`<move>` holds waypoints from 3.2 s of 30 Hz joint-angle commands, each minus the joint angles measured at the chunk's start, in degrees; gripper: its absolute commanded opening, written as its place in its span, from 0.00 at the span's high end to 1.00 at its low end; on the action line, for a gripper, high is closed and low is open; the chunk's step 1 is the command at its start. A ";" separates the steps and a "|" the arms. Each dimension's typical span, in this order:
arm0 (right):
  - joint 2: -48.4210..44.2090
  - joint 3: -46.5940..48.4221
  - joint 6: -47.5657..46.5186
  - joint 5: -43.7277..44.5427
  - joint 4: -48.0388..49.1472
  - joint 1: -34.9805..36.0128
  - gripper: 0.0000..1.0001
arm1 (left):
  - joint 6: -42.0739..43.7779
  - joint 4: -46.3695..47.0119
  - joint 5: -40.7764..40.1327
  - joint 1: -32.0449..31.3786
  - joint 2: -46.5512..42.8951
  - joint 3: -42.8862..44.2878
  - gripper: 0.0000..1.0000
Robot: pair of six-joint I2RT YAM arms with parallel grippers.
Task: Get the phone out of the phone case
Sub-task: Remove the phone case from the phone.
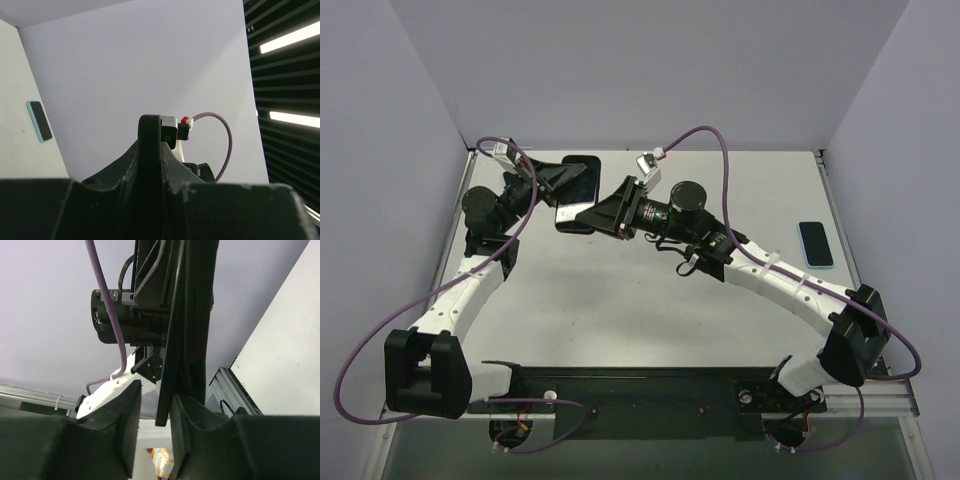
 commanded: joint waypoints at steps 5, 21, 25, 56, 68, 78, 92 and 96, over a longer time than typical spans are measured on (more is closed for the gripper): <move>5.53 5.04 4.50 1.14 10.28 -2.02 1.00 | 2.26 4.68 8.21 -1.77 -2.92 1.29 0.90; 3.25 -1.73 22.70 -3.79 32.02 -5.62 1.00 | -15.23 43.79 10.67 7.11 -2.22 -11.99 0.25; 3.07 -2.26 23.84 -3.87 33.24 -5.71 1.00 | -7.51 33.11 12.52 7.11 -5.63 -10.67 0.42; 3.16 -5.16 27.97 -4.40 39.93 -6.06 1.00 | 12.19 8.04 13.23 5.26 -13.65 -4.87 0.31; 1.49 -5.78 28.15 -4.40 40.46 -5.10 1.00 | 17.29 0.14 11.83 5.44 -13.30 -3.29 0.45; 0.26 -5.69 24.99 -4.49 36.94 -4.22 1.00 | 25.38 -14.04 8.48 5.44 -14.87 -0.12 0.51; -3.78 -6.13 11.65 -4.05 19.12 -2.90 1.00 | 31.11 -36.98 -13.03 5.35 -14.62 -1.43 1.00; -7.55 -7.97 6.03 -3.00 11.84 -2.64 1.00 | 29.08 -36.19 -21.04 5.26 -9.89 -4.07 1.00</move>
